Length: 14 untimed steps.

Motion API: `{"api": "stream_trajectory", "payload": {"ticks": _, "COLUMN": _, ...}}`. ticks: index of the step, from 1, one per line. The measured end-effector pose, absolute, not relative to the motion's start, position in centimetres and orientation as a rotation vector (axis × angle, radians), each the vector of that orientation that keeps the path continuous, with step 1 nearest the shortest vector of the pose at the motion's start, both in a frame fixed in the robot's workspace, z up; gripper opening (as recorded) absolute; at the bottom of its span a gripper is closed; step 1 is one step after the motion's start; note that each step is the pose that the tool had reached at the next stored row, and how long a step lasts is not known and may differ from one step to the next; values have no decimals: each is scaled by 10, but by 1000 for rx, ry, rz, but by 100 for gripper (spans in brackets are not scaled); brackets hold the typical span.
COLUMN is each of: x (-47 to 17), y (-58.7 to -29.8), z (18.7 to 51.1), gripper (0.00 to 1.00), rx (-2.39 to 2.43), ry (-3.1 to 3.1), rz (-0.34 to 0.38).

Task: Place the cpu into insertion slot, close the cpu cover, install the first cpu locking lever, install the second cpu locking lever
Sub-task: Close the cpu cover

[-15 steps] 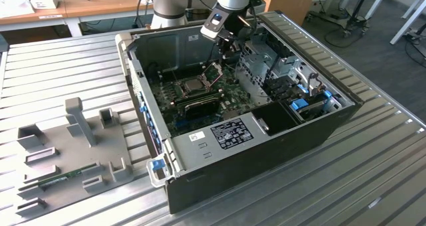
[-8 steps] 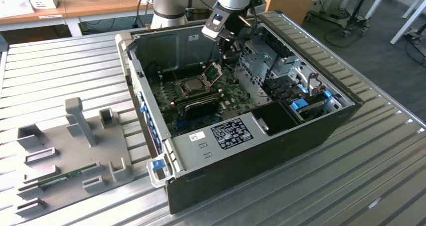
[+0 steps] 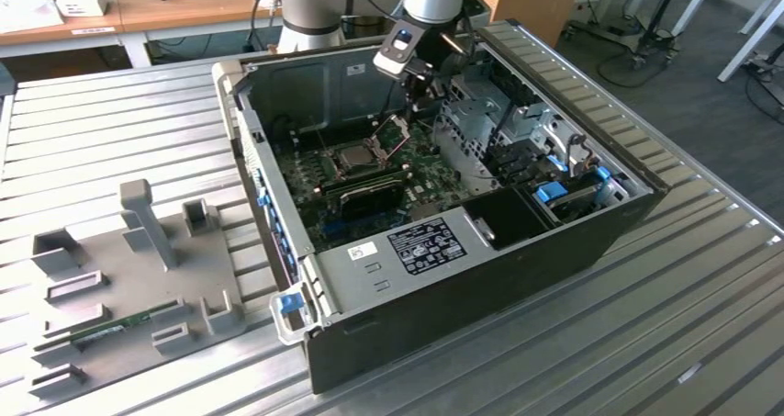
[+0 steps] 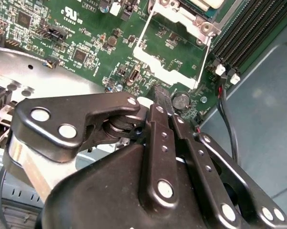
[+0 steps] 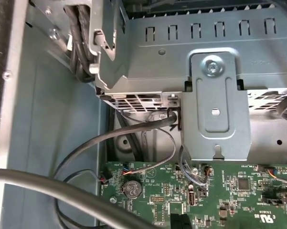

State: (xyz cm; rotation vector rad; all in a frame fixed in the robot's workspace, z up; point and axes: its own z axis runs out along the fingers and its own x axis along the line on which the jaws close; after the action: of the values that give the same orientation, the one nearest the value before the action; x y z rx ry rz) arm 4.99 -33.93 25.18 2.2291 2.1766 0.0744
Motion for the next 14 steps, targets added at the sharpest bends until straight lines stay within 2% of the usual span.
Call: {"api": "stream_trajectory", "payload": {"ticks": 14, "x": 47, "y": -339, "z": 245, "gripper": 11, "rx": 2229, "ry": 2176, "rz": 74}}
